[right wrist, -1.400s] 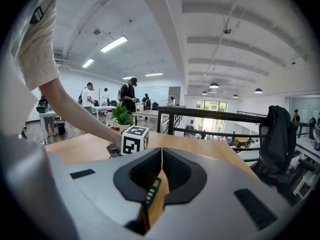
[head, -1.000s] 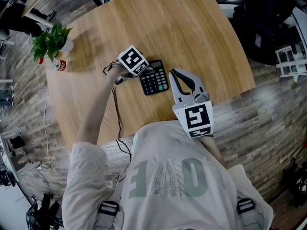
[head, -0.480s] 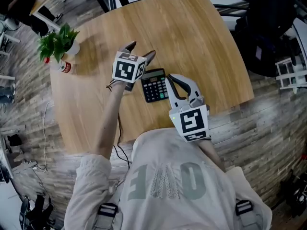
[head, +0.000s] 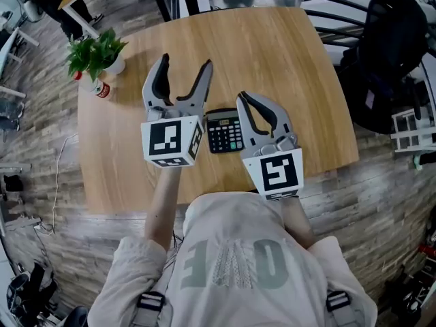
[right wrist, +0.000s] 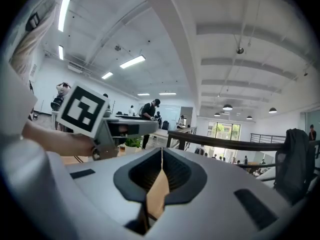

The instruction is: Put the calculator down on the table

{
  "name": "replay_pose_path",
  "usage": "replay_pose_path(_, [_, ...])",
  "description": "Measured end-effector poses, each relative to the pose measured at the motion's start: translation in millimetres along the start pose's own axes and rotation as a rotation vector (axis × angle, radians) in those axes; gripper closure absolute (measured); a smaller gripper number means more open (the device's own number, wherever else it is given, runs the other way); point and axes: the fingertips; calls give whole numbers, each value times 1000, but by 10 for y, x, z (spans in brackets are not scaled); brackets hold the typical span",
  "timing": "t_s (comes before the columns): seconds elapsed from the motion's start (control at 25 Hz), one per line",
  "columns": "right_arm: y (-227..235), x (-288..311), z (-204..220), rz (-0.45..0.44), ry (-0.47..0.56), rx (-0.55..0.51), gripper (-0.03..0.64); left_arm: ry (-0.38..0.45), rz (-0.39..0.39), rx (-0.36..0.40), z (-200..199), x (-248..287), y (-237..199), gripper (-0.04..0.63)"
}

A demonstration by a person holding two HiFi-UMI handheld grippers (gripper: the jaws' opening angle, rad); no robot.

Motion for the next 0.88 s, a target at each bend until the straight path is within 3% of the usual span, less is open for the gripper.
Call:
replay_pose_path(0.16, [-14,7,-230,6,84,20,595,133,-77,66,-518,-409,26,238])
replay_pose_path(0.36, [-113,-17,-446,-10,156,28,595,191,-115,76,-860,-844,150,254])
replay_pose_path(0.44, [-155,-17,-507,-18,175,38,595,231,-144,102,-978,-980,162,329])
replay_pose_path(0.48, [-175,-11,-536,-20,188,46,595,246,-158,125,-1005,-1026,161,444])
replay_pose_path(0.52, [-194,-4,-564,-19,204,54,595,245,-169,154,-991,-1047,159,562])
replay_pose_path(0.56, [-211,-3,-587,-17,220,61,595,224,-175,176,-937,-1046,158,585])
replay_pose_path(0.72, [-275,-49,-615,-33,252,69,595,159,-180,130,-741,-1055,164,586])
replay_pose_path(0.88, [-318,-17,-566,-49,229,51,597,139,-172,146,-679,-1050,192,586])
Point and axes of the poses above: the fingertips, and each gripper's own axes: x forward along the fingers, y to its right, z out of its underside, and after that the axes turned 3 degrees about x, right-handed
